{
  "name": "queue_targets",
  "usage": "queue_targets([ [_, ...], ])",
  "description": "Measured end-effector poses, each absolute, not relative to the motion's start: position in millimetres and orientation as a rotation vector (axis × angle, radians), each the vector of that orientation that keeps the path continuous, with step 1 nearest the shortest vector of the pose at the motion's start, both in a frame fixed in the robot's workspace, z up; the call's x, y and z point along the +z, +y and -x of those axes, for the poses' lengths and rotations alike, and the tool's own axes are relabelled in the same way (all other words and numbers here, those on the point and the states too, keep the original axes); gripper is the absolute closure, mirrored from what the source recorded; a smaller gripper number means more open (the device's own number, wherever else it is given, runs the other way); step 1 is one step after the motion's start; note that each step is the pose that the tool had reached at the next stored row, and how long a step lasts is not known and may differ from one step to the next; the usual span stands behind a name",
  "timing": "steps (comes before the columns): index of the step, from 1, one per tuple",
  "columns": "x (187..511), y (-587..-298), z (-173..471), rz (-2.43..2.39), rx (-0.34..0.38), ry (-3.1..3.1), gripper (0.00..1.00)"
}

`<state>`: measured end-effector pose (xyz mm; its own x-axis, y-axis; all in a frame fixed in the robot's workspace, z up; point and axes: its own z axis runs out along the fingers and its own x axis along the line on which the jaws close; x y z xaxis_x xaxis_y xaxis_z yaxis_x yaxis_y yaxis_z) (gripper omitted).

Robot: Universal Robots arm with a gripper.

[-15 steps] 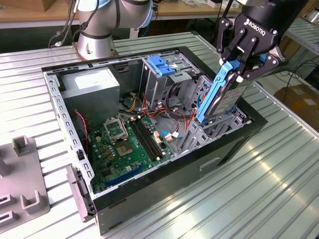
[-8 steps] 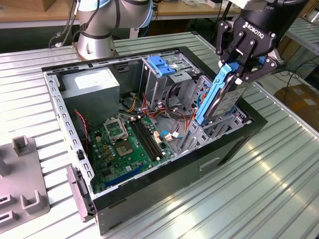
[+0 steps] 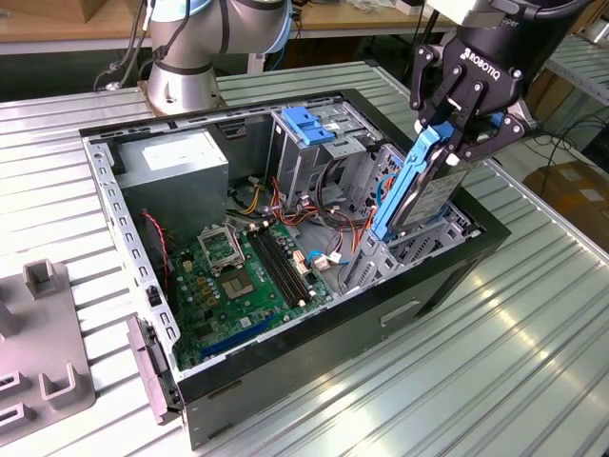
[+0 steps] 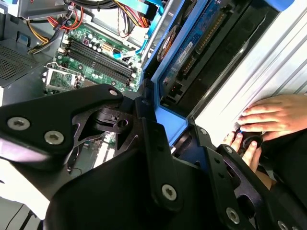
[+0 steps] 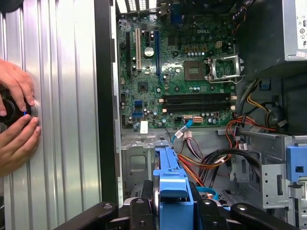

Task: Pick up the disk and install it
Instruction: 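Insert the disk into the insertion slot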

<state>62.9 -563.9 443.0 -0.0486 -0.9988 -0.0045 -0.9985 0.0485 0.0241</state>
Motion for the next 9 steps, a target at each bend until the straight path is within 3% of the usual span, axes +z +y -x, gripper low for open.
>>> queue_targets([
  [9,440.7,-563.9,-62.9,-2.157,-0.032,-2.265,0.63],
])
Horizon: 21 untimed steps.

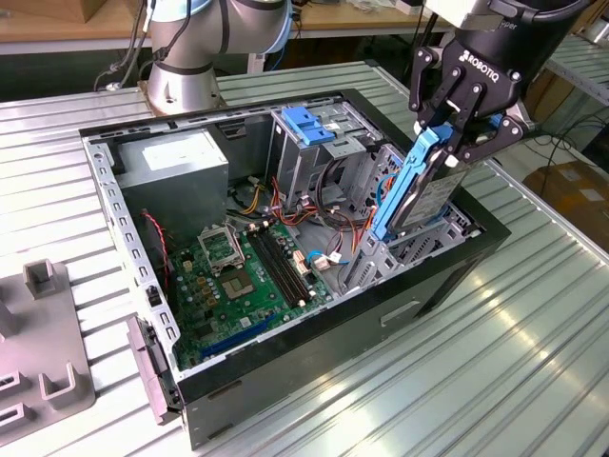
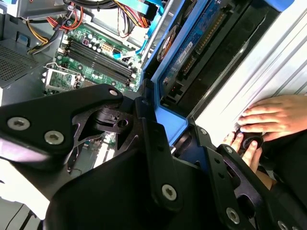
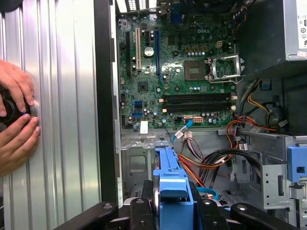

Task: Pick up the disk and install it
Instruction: 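Insert the disk into the insertion slot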

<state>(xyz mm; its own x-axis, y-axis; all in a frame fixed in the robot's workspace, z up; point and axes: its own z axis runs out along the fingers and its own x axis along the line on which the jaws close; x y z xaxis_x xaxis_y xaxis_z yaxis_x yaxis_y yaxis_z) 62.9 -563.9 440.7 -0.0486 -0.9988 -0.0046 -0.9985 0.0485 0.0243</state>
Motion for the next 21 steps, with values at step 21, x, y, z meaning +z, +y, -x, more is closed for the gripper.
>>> queue_targets([
  [21,425,-564,-63,-2.157,-0.032,-2.265,0.63],
])
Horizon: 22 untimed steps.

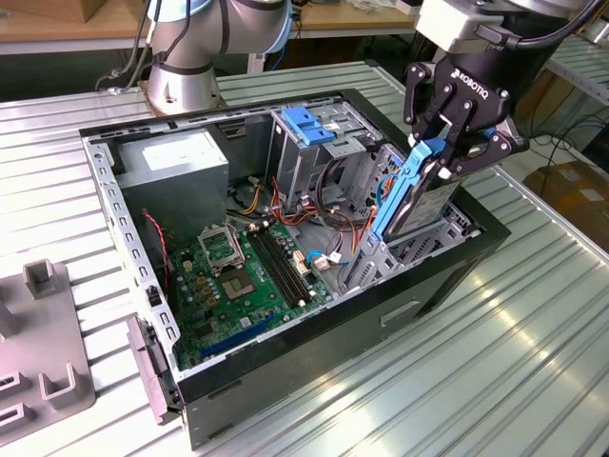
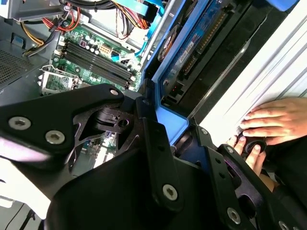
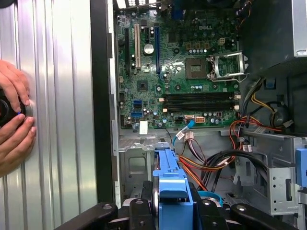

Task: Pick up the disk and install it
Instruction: 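Insert the disk into the insertion slot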

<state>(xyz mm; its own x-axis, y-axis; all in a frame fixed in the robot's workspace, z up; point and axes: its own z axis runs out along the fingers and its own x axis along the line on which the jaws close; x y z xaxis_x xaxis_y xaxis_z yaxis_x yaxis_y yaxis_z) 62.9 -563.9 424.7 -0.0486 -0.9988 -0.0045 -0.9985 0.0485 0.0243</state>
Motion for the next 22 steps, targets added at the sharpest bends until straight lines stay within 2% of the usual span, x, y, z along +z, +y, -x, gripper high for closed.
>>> queue_targets([
  [22,399,-564,-63,-2.157,-0.032,-2.265,0.63],
])
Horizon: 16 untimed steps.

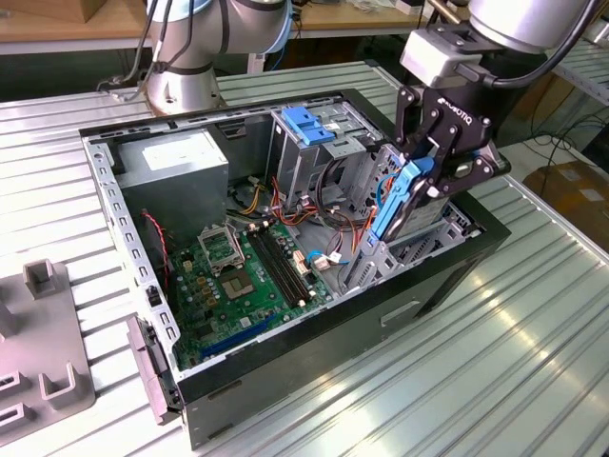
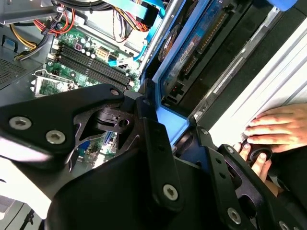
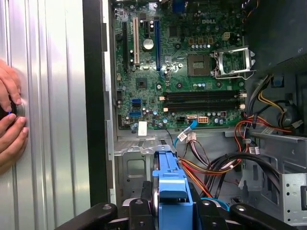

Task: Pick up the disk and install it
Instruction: 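Insert the disk into the insertion slot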

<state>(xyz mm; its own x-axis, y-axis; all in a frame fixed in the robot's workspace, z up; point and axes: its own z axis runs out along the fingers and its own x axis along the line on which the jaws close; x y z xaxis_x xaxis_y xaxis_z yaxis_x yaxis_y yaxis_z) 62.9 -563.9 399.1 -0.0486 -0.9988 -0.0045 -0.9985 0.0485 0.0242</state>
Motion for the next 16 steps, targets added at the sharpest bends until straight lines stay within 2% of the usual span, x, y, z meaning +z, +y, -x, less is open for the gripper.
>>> queue_targets([
  [16,385,-564,-63,-2.157,-0.032,-2.265,0.63],
])
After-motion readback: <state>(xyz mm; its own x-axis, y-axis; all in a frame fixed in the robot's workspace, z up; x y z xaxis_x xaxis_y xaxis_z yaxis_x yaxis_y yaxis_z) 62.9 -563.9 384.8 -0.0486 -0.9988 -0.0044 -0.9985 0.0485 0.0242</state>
